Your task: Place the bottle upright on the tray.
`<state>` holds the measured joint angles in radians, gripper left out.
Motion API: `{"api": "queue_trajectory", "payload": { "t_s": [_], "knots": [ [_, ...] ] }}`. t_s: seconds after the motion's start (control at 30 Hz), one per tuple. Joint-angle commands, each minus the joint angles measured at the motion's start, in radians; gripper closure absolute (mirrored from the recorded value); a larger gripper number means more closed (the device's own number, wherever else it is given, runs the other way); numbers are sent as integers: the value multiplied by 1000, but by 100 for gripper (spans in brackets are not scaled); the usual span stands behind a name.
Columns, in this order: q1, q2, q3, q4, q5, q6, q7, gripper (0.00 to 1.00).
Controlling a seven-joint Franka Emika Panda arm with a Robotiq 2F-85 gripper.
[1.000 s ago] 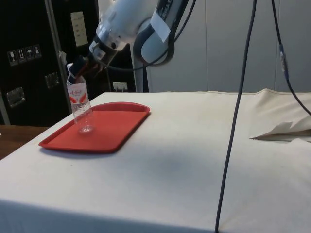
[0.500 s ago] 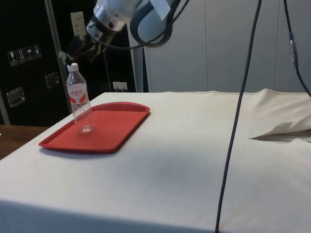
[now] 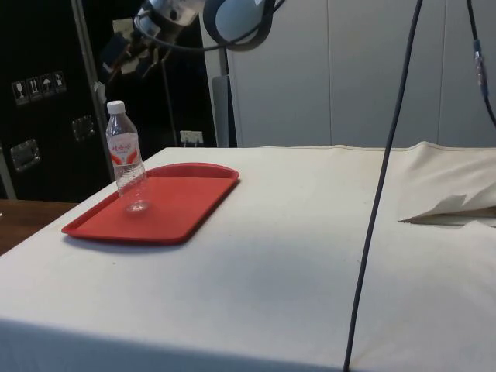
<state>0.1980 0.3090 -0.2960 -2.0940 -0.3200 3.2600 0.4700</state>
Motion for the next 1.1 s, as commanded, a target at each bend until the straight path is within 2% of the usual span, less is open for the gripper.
{"api": "queue_trajectory", "payload": {
  "t_s": [0.0,0.27,0.3,0.33,0.57,0.6,0.63,0.87,0.9,0.93,1.07],
  "knots": [
    [-12,-15,26,-7,3,-14,-1,0],
    [-12,-43,26,12,8,-60,-4,0],
    [-1,-30,0,23,0,-48,0,0],
    [-12,-46,26,15,9,-66,-4,0],
    [-10,-71,26,34,16,-115,-6,0],
    [-1,-60,0,46,1,-105,1,0],
    [-10,-74,25,37,16,-121,-6,0],
    [-8,-91,23,65,22,-171,-7,0],
    [-1,-83,0,75,4,-164,3,0],
    [-8,-91,23,68,23,-175,-7,0],
    [-9,-89,22,85,28,-195,-5,0]
  ]
}}
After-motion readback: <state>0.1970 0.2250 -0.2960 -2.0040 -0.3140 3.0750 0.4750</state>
